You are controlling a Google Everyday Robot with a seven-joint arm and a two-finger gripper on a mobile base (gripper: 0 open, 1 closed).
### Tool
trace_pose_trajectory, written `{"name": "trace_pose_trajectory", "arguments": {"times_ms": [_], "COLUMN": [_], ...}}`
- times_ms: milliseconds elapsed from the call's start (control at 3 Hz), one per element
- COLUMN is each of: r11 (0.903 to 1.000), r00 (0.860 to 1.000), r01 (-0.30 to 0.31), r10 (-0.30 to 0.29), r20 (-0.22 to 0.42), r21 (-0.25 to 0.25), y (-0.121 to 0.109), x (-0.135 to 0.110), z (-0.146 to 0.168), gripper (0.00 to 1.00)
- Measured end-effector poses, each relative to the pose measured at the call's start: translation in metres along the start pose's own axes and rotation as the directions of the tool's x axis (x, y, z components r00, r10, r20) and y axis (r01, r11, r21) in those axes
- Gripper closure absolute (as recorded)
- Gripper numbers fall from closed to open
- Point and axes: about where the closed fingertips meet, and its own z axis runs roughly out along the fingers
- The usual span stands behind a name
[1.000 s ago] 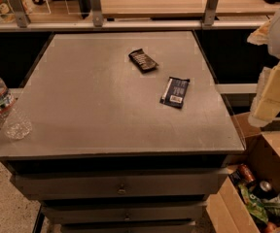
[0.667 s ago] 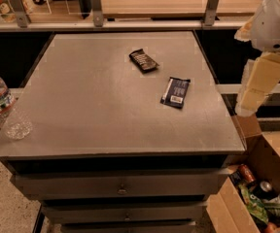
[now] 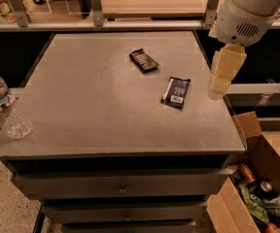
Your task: Pick rxbar blueberry
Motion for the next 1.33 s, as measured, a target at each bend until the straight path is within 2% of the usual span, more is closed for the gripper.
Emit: {"name": "trace_pose_trajectory", "arguments": {"times_ms": [333, 667, 1333], "r11": [0.9998, 0.9989, 0.9982], "r00": [1.0, 0.999, 0.995], "r01": [-0.02, -0.044, -0.03], "r10": [0.02, 0.044, 0.035], "r20": [-0.002, 0.003, 0.091], "r21": [0.006, -0.015, -0.051], "y": [-0.017, -0.03, -0.037], "x": [-0.005, -0.007, -0.015], "z": [0.023, 0.052, 0.098], "gripper": [0.0, 0.0, 0.0]}}
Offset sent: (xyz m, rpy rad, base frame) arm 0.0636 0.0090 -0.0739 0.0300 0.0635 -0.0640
